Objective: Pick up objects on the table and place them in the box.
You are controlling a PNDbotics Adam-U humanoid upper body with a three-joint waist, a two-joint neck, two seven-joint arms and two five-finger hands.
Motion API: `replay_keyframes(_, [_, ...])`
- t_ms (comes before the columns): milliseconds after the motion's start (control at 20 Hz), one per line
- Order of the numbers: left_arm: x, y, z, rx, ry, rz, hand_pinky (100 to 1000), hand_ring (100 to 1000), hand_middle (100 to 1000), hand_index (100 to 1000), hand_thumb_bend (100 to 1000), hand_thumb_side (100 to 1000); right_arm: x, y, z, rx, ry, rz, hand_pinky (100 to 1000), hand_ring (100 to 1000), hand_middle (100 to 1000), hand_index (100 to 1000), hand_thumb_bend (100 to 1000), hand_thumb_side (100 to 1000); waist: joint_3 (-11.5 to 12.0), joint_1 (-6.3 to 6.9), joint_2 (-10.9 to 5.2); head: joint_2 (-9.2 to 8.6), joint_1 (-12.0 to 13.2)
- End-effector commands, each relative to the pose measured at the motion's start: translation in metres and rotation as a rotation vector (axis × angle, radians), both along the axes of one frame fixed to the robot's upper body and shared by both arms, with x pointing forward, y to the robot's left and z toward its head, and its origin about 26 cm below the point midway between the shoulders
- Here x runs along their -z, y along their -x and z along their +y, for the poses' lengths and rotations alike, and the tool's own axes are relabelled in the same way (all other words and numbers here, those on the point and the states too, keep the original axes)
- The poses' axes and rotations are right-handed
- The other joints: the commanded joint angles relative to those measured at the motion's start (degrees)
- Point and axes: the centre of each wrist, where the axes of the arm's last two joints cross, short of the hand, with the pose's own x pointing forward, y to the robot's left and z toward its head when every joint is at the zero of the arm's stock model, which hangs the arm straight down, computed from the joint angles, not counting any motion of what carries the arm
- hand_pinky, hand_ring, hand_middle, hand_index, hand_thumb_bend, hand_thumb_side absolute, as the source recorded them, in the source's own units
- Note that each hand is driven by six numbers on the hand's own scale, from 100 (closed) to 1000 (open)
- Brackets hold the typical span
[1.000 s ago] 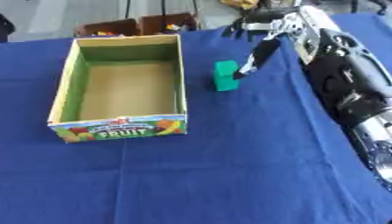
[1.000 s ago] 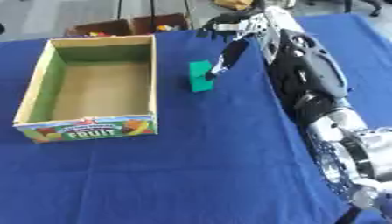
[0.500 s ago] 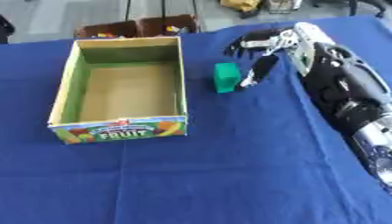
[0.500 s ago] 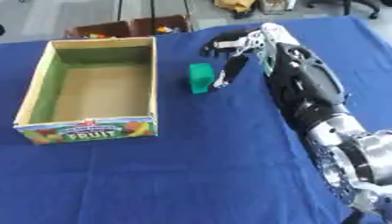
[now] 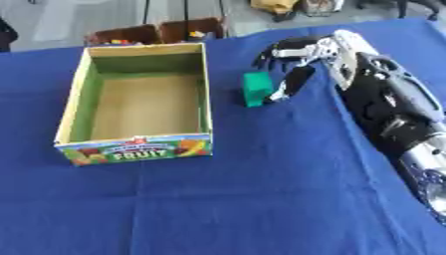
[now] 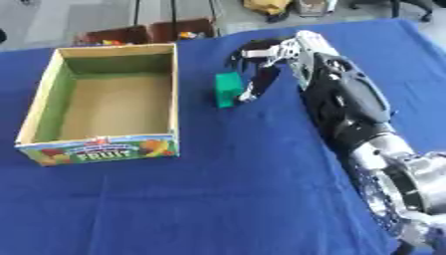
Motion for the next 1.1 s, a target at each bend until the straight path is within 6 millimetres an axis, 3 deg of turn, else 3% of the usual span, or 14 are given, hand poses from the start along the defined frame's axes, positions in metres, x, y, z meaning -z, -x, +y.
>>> replay_keyframes(50, [-0.008,0.002,-0.001,0.006,-0.013,-0.028,728,746,992,970,100,1000,-0.016,0.002,0.001,-0.286,0.319,0.147,639,804,822,922,495,428,0.1,-0.03,-1.03,-0.66,0.1])
replay_keyframes(500, [-0.008,0.002,-0.001,0.004,-0.015,-0.028,728,746,994,970,100,1000,-0.004,-0.001,-0.002,-0.259,0.380,0.208,625,794,792,900,456,397,0.3,-0.17,-0.61,-0.77,0.1])
replay_keyframes(900, [-0.008,0.002,-0.002,0.004,-0.016,-0.027,729,747,996,971,100,1000,-0.005,-0.001,0.001,-0.277,0.340,0.197,539,717,672,817,433,411,0.5,-0.11,-0.37,-0.90,0.0])
replay_keyframes(1100, [-0.008,0.002,-0.002,0.003,-0.019,-0.026,729,747,997,971,100,1000,-0.009,0.000,0.002,-0.290,0.304,0.173,509,695,631,773,375,430,0.5,-0.11,-0.29,-0.94,0.0])
